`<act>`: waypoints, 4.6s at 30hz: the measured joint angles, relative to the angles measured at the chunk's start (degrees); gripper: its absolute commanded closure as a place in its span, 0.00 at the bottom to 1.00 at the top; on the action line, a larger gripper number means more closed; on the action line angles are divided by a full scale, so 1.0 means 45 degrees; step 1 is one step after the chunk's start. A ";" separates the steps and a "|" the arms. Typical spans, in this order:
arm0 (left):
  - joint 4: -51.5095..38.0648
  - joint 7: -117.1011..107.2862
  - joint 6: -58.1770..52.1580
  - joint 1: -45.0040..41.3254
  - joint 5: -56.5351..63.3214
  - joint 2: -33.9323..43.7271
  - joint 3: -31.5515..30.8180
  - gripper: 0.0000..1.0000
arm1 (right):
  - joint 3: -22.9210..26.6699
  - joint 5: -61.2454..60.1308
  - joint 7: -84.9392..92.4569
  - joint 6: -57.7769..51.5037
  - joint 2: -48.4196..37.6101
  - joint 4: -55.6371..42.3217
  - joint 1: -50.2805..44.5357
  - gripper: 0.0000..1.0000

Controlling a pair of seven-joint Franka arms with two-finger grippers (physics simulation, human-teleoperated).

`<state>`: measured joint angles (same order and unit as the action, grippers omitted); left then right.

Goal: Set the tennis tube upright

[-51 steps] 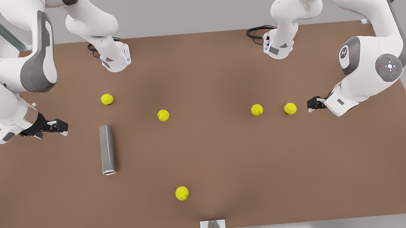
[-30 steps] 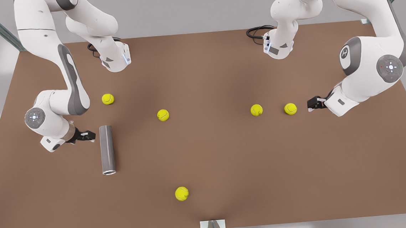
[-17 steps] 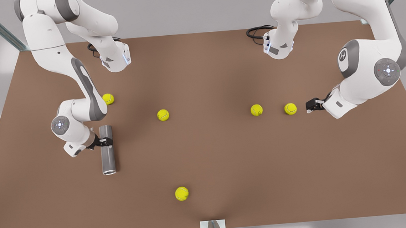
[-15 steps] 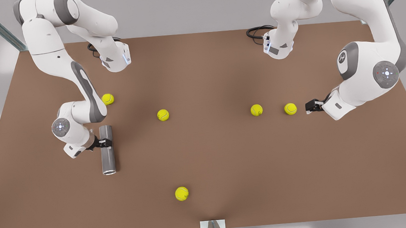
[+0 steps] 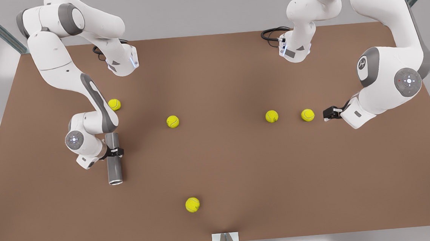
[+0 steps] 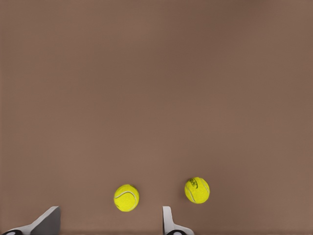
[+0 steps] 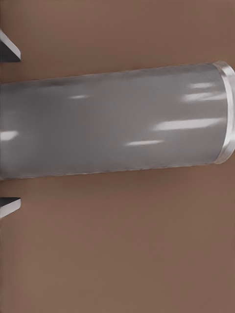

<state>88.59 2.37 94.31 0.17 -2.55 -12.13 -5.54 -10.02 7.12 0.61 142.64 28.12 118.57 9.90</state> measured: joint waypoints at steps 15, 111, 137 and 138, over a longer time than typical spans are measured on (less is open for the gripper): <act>-0.0019 -0.0117 -0.0129 0.0008 0.0081 0.0018 0.0020 0.01 | 0.0000 0.0313 0.0000 0.0567 0.0412 0.0000 -0.0012 0.13; -0.0243 -0.0262 -0.0359 -0.0072 -0.0033 -0.0400 -0.0056 0.00 | 0.1620 -0.0980 0.9492 -0.1200 0.1847 -0.6613 -1.0706 0.00; 0.2538 0.3492 0.7978 0.0043 -1.0351 -0.5678 -0.3886 0.02 | 0.2773 -0.1074 0.2500 -1.0234 -0.4450 -0.6738 -0.2927 0.00; 0.2523 0.3532 0.8099 0.0020 -1.0674 -0.5771 -0.3904 0.02 | 0.2773 -0.1074 0.2500 -1.0234 -0.4450 -0.6738 -0.2912 0.00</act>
<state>99.95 18.27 130.75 0.26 -50.59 -38.10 -23.10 2.46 2.29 11.87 96.59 8.09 88.24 -3.21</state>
